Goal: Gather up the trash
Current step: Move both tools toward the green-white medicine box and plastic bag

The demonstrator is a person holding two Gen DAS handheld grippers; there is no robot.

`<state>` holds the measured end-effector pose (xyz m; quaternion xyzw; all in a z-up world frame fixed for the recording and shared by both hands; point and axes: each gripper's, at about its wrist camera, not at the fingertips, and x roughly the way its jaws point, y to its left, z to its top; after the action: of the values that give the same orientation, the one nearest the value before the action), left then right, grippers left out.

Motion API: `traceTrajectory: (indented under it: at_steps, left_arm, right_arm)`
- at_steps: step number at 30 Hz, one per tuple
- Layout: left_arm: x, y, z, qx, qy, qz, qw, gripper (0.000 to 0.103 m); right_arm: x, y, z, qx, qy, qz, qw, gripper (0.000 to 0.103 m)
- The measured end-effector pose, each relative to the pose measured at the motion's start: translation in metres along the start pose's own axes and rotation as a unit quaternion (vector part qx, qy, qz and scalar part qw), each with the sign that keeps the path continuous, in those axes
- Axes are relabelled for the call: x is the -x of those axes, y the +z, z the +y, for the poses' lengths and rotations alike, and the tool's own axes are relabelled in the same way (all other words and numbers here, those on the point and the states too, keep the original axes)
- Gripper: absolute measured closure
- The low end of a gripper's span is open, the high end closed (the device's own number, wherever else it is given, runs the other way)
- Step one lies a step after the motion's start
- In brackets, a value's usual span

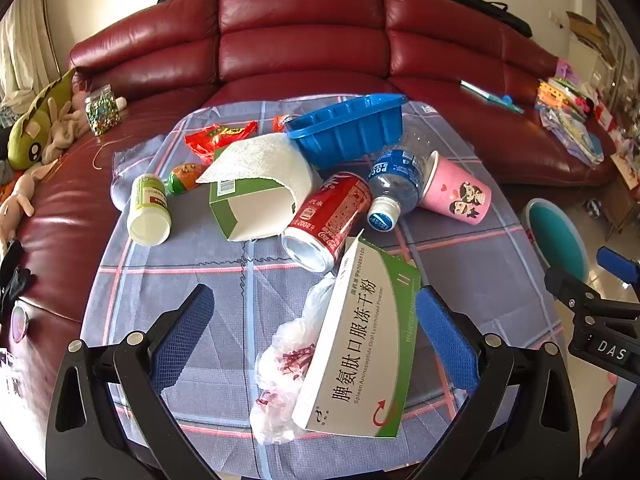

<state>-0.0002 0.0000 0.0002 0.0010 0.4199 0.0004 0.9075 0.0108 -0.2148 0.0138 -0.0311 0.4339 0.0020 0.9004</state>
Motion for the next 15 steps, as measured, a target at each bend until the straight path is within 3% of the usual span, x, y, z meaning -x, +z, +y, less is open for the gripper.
traceTrajectory:
  at_steps: [15]
  left_arm:
    - [-0.0008,-0.0025,0.0002,0.0,0.004,0.001,1.0,0.002]
  right_arm:
    - [0.001,-0.0018,-0.0032,-0.005,-0.005,0.001,1.0,0.006]
